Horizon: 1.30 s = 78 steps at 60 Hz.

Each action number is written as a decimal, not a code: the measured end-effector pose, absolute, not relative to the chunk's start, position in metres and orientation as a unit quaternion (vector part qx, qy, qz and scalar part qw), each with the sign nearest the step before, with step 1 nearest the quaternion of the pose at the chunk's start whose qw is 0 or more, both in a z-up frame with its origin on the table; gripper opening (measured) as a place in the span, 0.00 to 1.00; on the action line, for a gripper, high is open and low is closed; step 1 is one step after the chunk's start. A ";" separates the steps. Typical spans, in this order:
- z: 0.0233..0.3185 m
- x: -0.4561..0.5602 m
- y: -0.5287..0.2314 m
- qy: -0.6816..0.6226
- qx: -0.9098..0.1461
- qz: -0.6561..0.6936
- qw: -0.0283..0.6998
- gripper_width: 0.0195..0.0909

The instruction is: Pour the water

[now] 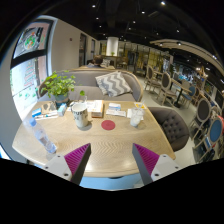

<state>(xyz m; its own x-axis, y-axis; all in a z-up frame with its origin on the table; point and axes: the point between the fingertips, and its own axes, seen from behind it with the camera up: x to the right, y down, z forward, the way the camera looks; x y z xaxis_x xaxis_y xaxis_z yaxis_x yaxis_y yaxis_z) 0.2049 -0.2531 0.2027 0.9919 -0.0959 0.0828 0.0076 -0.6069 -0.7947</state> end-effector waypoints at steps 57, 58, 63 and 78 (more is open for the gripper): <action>0.092 -0.103 -0.181 0.061 -0.869 0.018 0.491 0.92; 0.089 -0.103 -0.176 0.062 -0.868 0.015 0.492 0.91; 0.077 -0.102 -0.157 0.074 -0.865 0.004 0.496 0.90; 0.077 -0.104 -0.128 0.069 -0.850 -0.002 0.522 0.43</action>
<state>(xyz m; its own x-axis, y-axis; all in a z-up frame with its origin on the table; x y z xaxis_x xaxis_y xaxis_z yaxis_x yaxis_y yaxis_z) -0.1039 -0.1278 0.0769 0.9905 -0.1198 -0.0681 -0.1150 -0.4461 -0.8875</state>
